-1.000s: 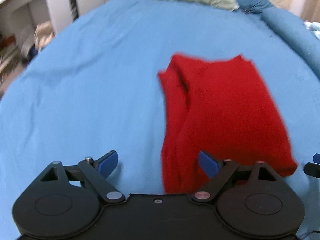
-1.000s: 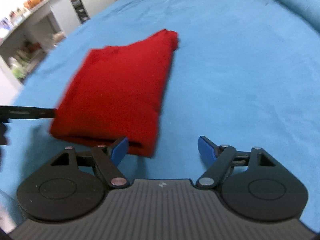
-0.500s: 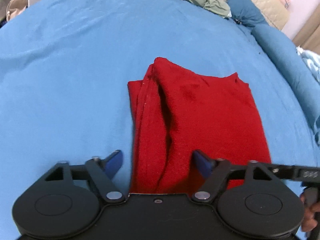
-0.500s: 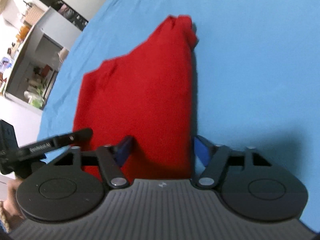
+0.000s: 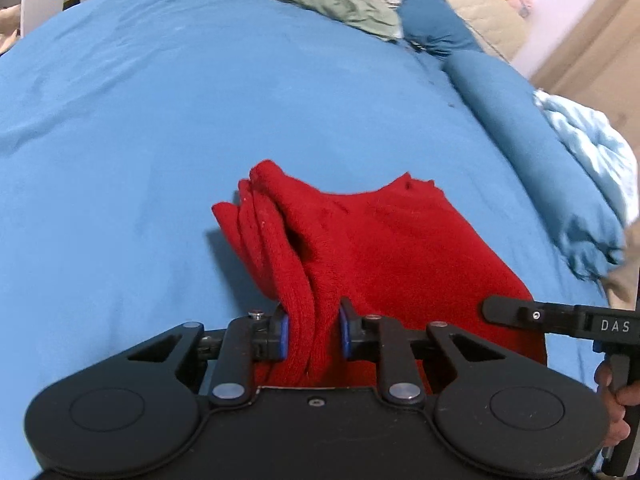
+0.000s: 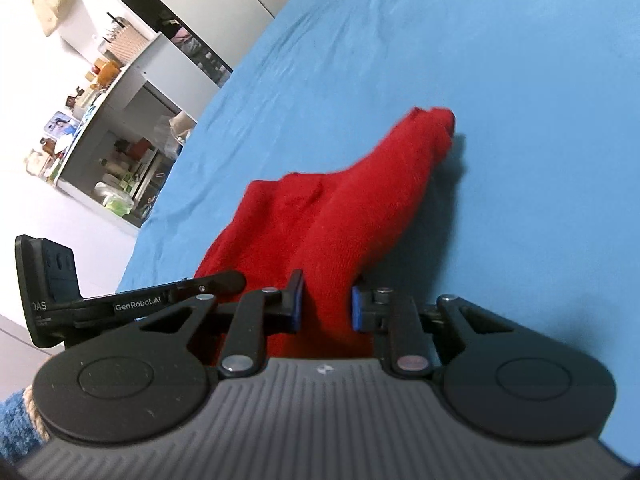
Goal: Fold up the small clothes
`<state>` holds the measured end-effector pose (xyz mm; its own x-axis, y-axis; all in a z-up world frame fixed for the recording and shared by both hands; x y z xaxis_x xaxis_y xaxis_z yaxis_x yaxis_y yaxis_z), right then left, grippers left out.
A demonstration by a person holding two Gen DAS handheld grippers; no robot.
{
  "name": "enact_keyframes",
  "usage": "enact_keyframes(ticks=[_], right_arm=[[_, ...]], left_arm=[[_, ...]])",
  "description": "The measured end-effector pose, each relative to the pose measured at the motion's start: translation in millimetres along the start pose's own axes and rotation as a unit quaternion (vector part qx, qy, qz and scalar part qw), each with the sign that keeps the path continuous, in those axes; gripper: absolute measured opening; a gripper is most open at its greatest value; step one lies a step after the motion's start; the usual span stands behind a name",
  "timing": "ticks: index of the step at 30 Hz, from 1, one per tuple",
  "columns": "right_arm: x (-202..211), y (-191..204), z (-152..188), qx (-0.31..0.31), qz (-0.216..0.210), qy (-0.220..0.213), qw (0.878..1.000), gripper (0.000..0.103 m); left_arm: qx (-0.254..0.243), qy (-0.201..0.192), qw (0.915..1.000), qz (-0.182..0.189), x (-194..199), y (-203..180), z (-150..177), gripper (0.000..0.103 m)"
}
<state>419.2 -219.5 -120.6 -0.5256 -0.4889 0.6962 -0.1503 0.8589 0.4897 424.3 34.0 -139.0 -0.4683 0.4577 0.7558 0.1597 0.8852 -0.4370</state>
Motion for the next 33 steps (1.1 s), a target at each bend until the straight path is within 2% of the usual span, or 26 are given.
enact_keyframes(ticks=[4,6,9,11,13,17,19,20,21,22,23,24,26,29,33], right_arm=[[54,-18,43,-0.017,0.020,0.007,1.000,0.037],[73,-35,71,-0.032,0.044,0.017,0.998,0.038],[77,-65,112,-0.055,0.079,0.032,0.995,0.038],[71,-83,134,-0.072,0.088,0.028,0.993,0.040],[67,-96,149,-0.088,0.079,0.009,0.993,0.042],[64,-94,152,-0.061,0.070,-0.014,0.996,0.047],[63,-90,148,-0.048,0.068,-0.014,0.996,0.050],[64,-89,146,-0.043,0.070,-0.014,0.997,0.056],[68,-86,142,-0.036,0.073,-0.018,0.997,0.068],[71,-83,140,-0.030,0.078,-0.028,0.996,0.075],[78,-80,137,-0.020,0.086,-0.047,0.995,0.086],[81,-81,135,-0.010,0.092,-0.064,0.994,0.093],[86,-82,133,0.011,0.117,-0.094,0.989,0.094],[77,-93,139,0.042,0.185,-0.092,0.978,0.094],[66,-95,155,0.070,0.211,-0.108,0.969,0.094]], left_arm=[[-0.005,0.016,0.9998,0.009,10,-41,54,0.025],[-0.004,0.028,0.9996,0.009,8,-54,79,0.025],[-0.030,0.040,0.9985,-0.022,-4,-66,117,0.025],[-0.053,0.026,0.9971,-0.049,-10,-66,132,0.027],[-0.057,0.009,0.9969,-0.053,-13,-65,137,0.028],[-0.067,-0.007,0.9962,-0.055,-17,-66,136,0.031],[-0.077,-0.014,0.9949,-0.062,-13,-71,135,0.037],[-0.080,-0.019,0.9944,-0.067,-11,-73,132,0.043],[-0.081,-0.027,0.9935,-0.075,-7,-73,131,0.048],[-0.081,-0.042,0.9922,-0.086,-2,-70,129,0.064],[-0.079,-0.057,0.9906,-0.096,3,-69,128,0.079],[-0.073,-0.075,0.9890,-0.104,8,-66,126,0.082],[-0.063,-0.104,0.9865,-0.110,13,-58,127,0.082],[-0.068,-0.112,0.9817,-0.139,2,-44,136,0.082],[-0.098,-0.123,0.9763,-0.149,-14,-34,149,0.082]])
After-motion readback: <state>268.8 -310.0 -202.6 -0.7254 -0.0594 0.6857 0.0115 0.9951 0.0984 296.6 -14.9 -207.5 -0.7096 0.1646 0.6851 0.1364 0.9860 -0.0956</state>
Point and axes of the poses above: each gripper's, at about its wrist camera, not at the fingertips, and x roughly against the way its jaws point, y to its left, z to its underside, the point moved 6 cm from there along -x, roughly the way its jaws point, and after that the axes turned 3 degrees about x, right-handed, at the moved point
